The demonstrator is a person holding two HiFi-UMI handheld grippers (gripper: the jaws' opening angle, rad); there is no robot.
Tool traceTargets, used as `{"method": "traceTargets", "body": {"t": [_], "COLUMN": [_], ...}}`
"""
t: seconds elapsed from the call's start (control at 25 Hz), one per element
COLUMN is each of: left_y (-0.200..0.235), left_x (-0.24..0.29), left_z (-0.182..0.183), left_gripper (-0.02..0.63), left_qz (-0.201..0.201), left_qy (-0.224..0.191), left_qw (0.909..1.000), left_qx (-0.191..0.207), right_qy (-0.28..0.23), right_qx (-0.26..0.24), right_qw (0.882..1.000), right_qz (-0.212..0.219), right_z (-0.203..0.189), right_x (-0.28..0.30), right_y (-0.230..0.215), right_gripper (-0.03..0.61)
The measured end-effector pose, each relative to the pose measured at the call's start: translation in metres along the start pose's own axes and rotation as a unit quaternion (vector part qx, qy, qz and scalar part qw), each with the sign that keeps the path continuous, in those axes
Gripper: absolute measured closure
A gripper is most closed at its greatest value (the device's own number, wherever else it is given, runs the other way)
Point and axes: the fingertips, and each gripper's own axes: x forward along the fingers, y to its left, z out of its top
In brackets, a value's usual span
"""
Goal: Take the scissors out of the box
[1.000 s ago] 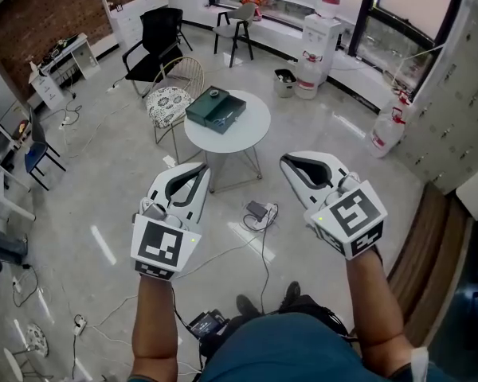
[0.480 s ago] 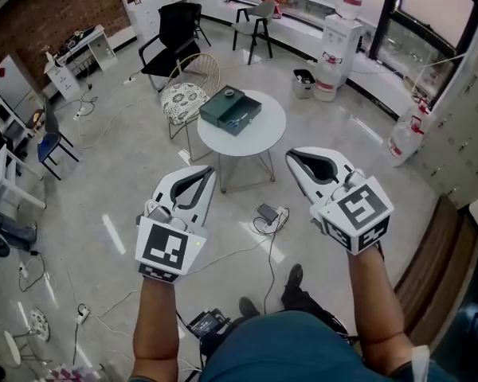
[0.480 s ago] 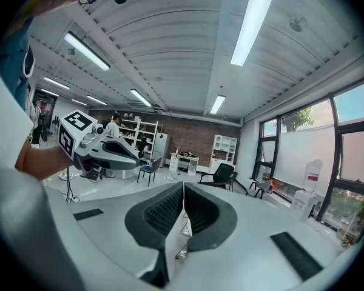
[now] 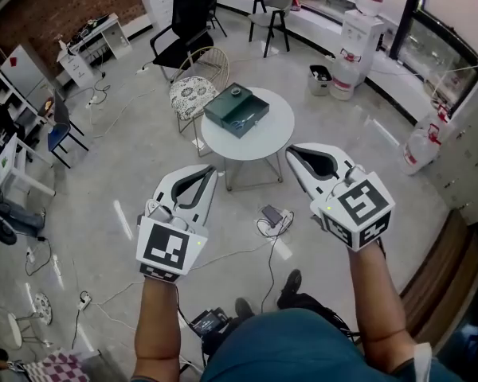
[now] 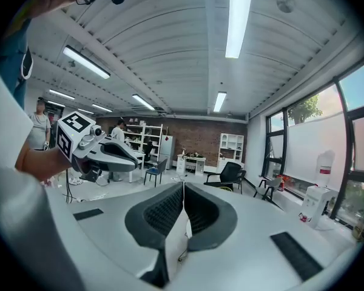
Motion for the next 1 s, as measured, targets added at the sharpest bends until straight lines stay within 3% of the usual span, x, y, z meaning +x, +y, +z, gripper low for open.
{"method": "traceTargets", "body": {"t": [0.52, 0.76, 1.0], "left_y": [-0.018, -0.026, -0.017], "left_x": [0.119, 0.156, 0.191], "left_z": [0.043, 0.051, 0.037], "left_gripper": [0.595, 0.595, 0.595], "left_qz": [0.028, 0.015, -0.010], "left_qy": [0.027, 0.033, 0.018], "left_qw": [0.9992, 0.9993, 0.9998], "left_qx": [0.001, 0.007, 0.006], "right_qy": [-0.013, -0.013, 0.000], "right_qx": [0.005, 0.016, 0.018], "right_qw": [0.999, 0.999, 1.000], "right_qz": [0.047, 0.040, 0.013], "right_z": [-0.020, -0.033, -0.051], "right_x": [0.001, -0.006, 0.005], "right_y": [-0.124, -0.160, -0.177], "right_gripper": [0.540, 0.540, 0.540]}}
